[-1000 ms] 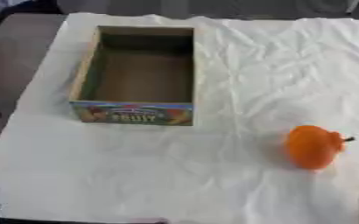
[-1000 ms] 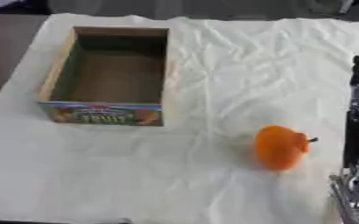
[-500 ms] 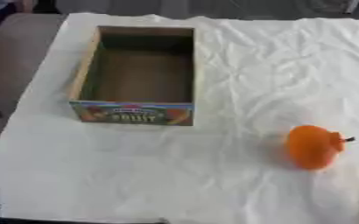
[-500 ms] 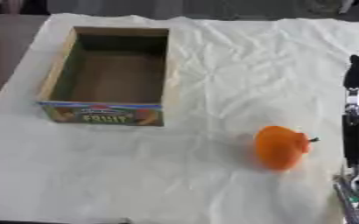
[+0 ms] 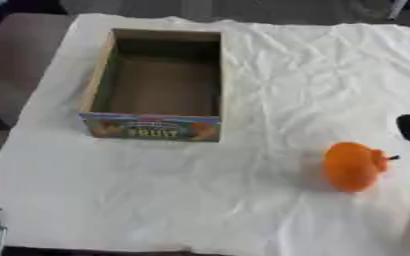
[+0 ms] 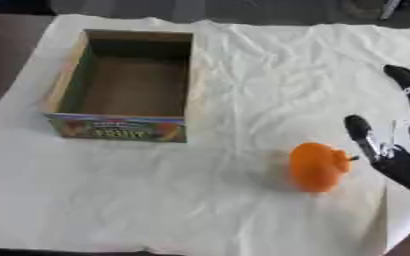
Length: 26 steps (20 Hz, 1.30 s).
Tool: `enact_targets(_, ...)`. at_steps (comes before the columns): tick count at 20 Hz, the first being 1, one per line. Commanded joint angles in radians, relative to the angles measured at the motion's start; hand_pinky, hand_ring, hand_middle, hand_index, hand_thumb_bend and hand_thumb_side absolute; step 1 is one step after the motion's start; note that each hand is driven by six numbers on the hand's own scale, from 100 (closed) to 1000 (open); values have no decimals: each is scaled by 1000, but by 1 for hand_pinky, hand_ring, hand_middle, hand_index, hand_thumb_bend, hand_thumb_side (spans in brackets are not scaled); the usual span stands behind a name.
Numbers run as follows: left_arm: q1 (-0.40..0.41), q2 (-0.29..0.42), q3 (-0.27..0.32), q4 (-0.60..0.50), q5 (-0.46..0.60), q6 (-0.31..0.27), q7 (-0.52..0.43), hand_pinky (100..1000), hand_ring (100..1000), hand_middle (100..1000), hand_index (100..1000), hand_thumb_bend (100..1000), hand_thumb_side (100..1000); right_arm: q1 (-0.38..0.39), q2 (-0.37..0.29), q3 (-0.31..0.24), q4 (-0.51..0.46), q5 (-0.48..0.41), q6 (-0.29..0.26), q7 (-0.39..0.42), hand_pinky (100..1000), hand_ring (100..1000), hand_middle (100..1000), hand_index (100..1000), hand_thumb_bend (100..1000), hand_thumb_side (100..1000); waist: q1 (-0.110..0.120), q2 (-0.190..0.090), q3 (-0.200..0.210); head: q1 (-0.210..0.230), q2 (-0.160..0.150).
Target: Pick up objects on the table and place them in the box.
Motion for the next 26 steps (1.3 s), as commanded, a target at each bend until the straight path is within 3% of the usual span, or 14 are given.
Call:
enact_targets(1, 1, 27, 7, -17, -4, 3, -2, 316, 688, 855, 666, 100, 760, 18, -87, 10, -21, 67, -16, 32, 909, 943, 902, 964, 548, 1000, -1, -20, -4, 8, 10)
enact_targets(6, 4, 33, 5, -17, -5, 4, -5, 316, 688, 854, 664, 100, 759, 50, -151, 29, -21, 112, -48, 78, 919, 950, 877, 962, 655, 1000, -2, -28, -12, 12, 15)
enact_targets(13, 5, 35, 2, -17, -5, 5, -12, 316, 689, 854, 663, 100, 759, 66, -232, 52, -21, 90, -69, 164, 934, 964, 878, 1000, 712, 890, -2, -28, -15, 15, 14)
enact_targets(16, 6, 35, 1, -17, -5, 6, -14, 315, 690, 855, 662, 100, 759, 61, -270, 81, -21, 72, -34, 218, 943, 974, 880, 1000, 773, 770, -1, -27, -12, 11, 14)
enact_targets(17, 6, 35, 0, -17, -5, 6, -14, 315, 690, 855, 662, 100, 759, 55, -279, 91, -21, 60, -17, 234, 943, 974, 880, 1000, 773, 770, -1, -26, -11, 10, 15)
enact_targets(18, 6, 34, -1, -17, -4, 6, -15, 314, 690, 855, 662, 100, 760, 49, -289, 101, -21, 45, 2, 251, 946, 978, 882, 1000, 790, 690, -1, -25, -10, 8, 14)
enact_targets(22, 6, 33, -2, -17, -3, 7, -18, 314, 691, 856, 662, 100, 760, 14, -319, 132, -21, 7, 56, 316, 947, 982, 893, 1000, 782, 555, -1, -20, -2, 2, 11)
enact_targets(26, 4, 31, -4, -17, -2, 7, -20, 313, 692, 857, 661, 100, 762, -16, -339, 151, -21, -1, 102, 360, 941, 976, 894, 1000, 743, 482, -2, -14, 4, -4, 5)
